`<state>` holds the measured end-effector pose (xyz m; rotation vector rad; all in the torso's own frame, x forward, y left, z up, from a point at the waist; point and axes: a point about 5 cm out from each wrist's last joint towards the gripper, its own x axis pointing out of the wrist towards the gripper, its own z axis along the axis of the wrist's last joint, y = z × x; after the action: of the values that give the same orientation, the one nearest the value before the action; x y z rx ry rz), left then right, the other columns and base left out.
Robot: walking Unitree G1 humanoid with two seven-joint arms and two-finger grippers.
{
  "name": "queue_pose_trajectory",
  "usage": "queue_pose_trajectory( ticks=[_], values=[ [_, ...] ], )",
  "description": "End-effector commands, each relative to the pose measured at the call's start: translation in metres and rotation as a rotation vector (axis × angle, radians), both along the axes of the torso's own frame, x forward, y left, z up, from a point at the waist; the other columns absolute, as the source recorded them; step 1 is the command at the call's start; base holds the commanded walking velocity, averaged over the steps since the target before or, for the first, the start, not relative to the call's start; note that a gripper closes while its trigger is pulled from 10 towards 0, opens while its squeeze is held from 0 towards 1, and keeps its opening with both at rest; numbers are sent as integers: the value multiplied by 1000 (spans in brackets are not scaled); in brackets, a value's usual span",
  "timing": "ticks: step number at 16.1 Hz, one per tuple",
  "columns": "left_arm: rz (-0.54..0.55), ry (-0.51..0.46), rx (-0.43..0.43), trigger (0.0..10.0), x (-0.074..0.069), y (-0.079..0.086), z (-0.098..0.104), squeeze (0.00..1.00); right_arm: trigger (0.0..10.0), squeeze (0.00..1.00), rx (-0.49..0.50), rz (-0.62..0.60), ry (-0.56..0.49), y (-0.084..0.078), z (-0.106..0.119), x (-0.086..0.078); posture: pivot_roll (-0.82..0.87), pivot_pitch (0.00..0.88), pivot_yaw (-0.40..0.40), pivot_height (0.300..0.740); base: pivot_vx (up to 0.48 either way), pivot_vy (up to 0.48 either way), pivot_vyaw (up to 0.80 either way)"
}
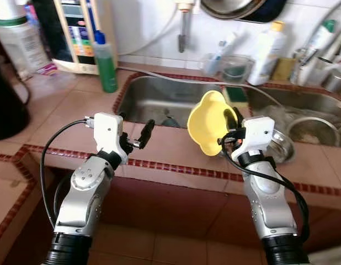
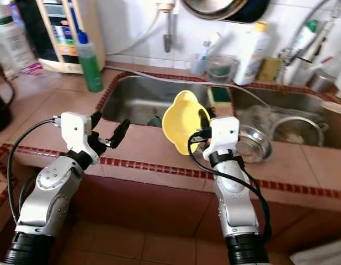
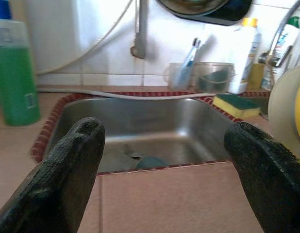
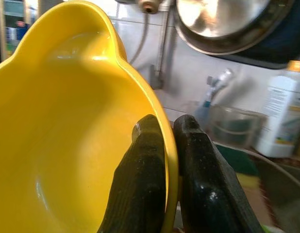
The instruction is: Kitchen organization
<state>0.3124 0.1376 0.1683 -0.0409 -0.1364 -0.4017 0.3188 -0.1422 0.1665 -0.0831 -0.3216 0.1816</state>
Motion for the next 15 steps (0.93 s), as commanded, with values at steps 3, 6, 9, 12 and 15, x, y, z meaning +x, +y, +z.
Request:
queue_pose_trajectory(
  ticks=[3,6,9,12,15],
  values=[
    [-12,-22,6,10000,0,1,4,0,10000,0,-1,13,-24,1,5,1,-109,0,-9,740,172,0,0],
    [-20,-12,7,10000,-1,1,2,0,10000,0,-3,25,-28,3,5,0,-111,0,-11,740,284,0,0],
    [-23,-11,8,10000,-1,1,2,0,10000,0,-7,29,-28,3,5,0,-109,0,-12,740,331,0,0],
    [-24,-15,5,10000,-1,2,3,0,10000,0,-9,35,-23,4,3,0,-110,0,-12,740,335,0,0],
    [-33,-17,1,10000,0,-1,4,0,10000,0,-16,38,-19,4,1,-1,-112,0,-10,740,337,0,0]
  ],
)
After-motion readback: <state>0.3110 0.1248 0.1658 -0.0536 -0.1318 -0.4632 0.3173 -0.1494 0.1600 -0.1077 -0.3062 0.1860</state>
